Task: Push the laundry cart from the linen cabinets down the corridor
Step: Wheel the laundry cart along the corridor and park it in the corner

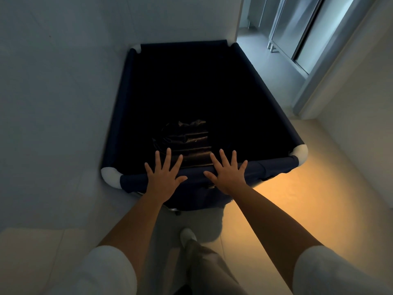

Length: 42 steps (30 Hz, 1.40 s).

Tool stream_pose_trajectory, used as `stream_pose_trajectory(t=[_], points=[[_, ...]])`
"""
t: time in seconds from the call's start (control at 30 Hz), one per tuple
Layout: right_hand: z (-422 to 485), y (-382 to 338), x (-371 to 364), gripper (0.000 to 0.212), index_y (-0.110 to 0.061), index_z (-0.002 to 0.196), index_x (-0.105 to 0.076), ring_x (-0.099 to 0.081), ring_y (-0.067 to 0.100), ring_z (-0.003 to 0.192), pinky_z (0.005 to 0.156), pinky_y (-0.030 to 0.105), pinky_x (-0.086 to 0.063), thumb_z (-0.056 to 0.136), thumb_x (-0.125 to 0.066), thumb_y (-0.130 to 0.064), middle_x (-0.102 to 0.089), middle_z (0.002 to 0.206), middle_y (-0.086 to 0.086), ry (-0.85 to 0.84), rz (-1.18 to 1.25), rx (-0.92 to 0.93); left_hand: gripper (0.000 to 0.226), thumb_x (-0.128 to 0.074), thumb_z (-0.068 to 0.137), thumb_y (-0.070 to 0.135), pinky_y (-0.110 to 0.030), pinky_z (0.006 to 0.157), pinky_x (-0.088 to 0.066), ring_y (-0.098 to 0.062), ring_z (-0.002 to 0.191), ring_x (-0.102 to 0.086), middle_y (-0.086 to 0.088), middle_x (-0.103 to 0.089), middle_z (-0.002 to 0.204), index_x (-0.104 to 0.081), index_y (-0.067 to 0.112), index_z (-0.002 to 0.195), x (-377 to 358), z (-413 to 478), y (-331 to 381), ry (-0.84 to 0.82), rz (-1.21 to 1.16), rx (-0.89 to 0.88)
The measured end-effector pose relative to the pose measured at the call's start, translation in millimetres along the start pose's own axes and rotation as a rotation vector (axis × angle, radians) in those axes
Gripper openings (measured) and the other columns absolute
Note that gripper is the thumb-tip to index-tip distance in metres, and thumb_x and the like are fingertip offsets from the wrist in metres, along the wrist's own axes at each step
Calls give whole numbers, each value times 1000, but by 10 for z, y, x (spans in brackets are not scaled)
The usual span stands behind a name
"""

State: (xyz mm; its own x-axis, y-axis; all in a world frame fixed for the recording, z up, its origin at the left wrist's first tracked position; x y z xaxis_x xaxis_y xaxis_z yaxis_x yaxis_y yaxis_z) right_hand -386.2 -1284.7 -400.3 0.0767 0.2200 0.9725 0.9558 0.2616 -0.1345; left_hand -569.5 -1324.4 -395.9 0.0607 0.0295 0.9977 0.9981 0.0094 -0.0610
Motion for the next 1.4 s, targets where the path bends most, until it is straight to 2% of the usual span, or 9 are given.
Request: stream_pose_trajectory(t=[0.2, 0.5, 0.67, 0.87, 1.07, 1.23, 1.4], points=[[107, -2, 4, 71, -36, 143, 10, 21, 37, 138, 104, 66, 9, 85, -12, -69, 13, 156, 1, 4, -3, 0, 72, -17, 84, 67, -68, 103, -13, -42, 139, 7, -10, 10, 155, 19, 32, 137, -1, 83, -25, 3, 36, 13], [139, 10, -22, 71, -37, 143, 10, 21, 38, 138, 104, 65, 11, 84, -12, -70, 13, 156, 1, 30, 13, 31, 70, -18, 87, 63, -67, 105, -7, -43, 138, 13, -13, 14, 154, 19, 31, 137, 31, 42, 36, 1, -11, 59], [94, 34, 39, 67, -36, 144, 8, 21, 33, 139, 104, 62, 15, 89, -17, -64, 10, 157, -1, 51, -4, 144, 70, -17, 89, 62, -66, 106, -7, -42, 138, 13, -12, 16, 154, 23, 29, 136, 103, 76, 366, 12, -3, 54], [4, 542, 196, 66, -33, 144, 8, 18, 31, 140, 105, 62, 13, 91, -20, -60, 9, 156, 0, 87, -102, 162, 69, -17, 90, 61, -64, 107, -2, -38, 138, 17, -8, 19, 154, 24, 28, 136, 151, 319, 963, -3, -21, -20], [32, 1127, 368, 65, -31, 144, 9, 18, 30, 140, 108, 60, 7, 92, -19, -58, 11, 156, 1, -2, -142, 196, 72, -17, 91, 60, -62, 108, -1, -36, 140, 14, -10, 15, 154, 18, 22, 141, 158, 432, 1482, -35, 9, 3], [34, 1228, 326, 65, -32, 145, 7, 16, 30, 141, 109, 60, 3, 93, -22, -57, 9, 157, 1, -53, -88, 216, 72, -19, 88, 64, -65, 106, -6, -39, 140, 10, -10, 12, 155, 19, 28, 138, 127, 454, 1570, -40, -47, 75], [70, 1222, 275, 64, -32, 145, 8, 17, 33, 140, 108, 62, 3, 93, -22, -56, 12, 156, 2, -62, -119, 192, 73, -16, 86, 66, -69, 104, -10, -39, 139, 14, -8, 17, 154, 18, 32, 141, 93, 455, 1538, -93, -45, 106]])
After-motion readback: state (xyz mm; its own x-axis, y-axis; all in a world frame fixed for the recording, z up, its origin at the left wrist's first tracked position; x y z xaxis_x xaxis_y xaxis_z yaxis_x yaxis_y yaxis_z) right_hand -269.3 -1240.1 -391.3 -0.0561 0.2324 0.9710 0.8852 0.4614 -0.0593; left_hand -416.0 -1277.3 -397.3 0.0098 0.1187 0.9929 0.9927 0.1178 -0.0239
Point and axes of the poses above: each hand's wrist, its own z-axis towards the middle knuckle, its own x-axis out of the back of the hand, y = z × x, the point moved 9 cm from there along z, towards the middle knuckle
